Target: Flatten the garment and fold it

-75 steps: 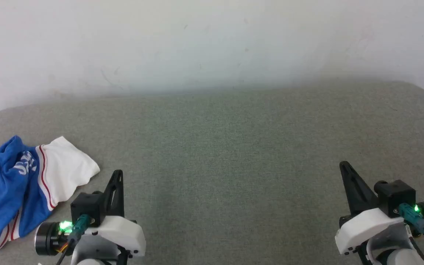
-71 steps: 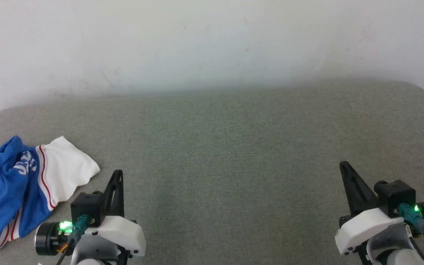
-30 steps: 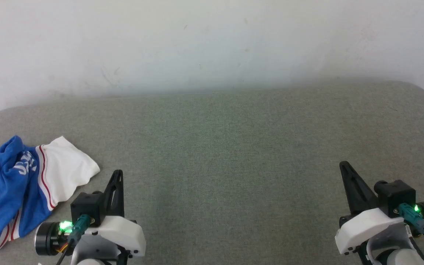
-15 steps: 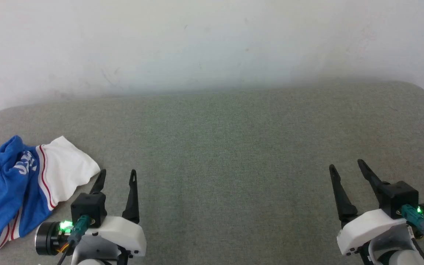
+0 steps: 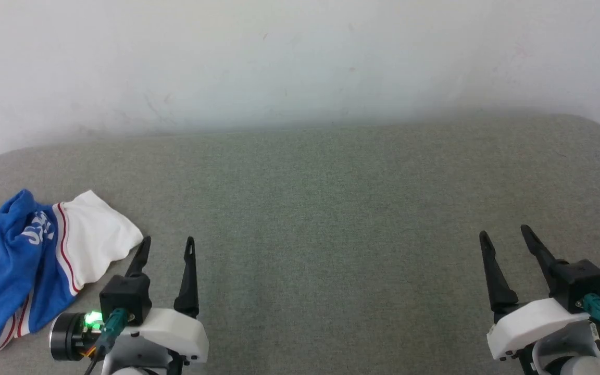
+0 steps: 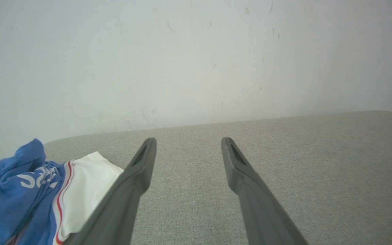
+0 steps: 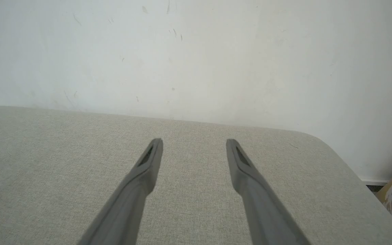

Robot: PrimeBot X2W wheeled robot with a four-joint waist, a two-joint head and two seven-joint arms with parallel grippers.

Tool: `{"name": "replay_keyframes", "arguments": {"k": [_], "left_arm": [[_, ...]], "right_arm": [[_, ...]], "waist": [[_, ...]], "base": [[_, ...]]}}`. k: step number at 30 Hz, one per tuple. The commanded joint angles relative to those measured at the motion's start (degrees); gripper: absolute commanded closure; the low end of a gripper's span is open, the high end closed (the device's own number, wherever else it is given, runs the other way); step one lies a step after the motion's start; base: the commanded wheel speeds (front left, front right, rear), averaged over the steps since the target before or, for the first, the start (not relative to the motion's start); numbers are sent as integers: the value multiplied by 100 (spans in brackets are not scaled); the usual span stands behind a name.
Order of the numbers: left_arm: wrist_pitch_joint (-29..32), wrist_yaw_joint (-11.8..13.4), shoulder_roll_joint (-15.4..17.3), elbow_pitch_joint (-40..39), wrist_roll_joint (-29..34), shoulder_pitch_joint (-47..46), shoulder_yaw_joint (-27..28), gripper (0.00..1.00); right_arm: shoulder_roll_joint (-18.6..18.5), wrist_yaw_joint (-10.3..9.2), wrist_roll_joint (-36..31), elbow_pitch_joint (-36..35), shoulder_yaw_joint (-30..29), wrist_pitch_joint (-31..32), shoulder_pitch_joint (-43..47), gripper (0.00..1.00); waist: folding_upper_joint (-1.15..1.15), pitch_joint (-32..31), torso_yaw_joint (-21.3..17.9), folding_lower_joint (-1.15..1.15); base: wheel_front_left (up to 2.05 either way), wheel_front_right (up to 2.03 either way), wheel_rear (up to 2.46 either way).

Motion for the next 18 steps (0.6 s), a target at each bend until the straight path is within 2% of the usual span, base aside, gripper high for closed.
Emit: {"name": "replay_keyframes", "arguments": {"k": [1, 18], "left_arm": [[-59, 48, 1, -56, -1, 87, -20, 0], [-263, 139, 6, -211, -66, 200, -34, 0]], "right_arm": [[5, -1, 23, -10, -38, -55, 65, 0], [8, -2, -41, -60, 2, -258, 129, 0]], "waist": [[-1, 6, 15, 0], [-1, 38, 334, 0]], "base": [[0, 0, 0], [0, 0, 0]]}}
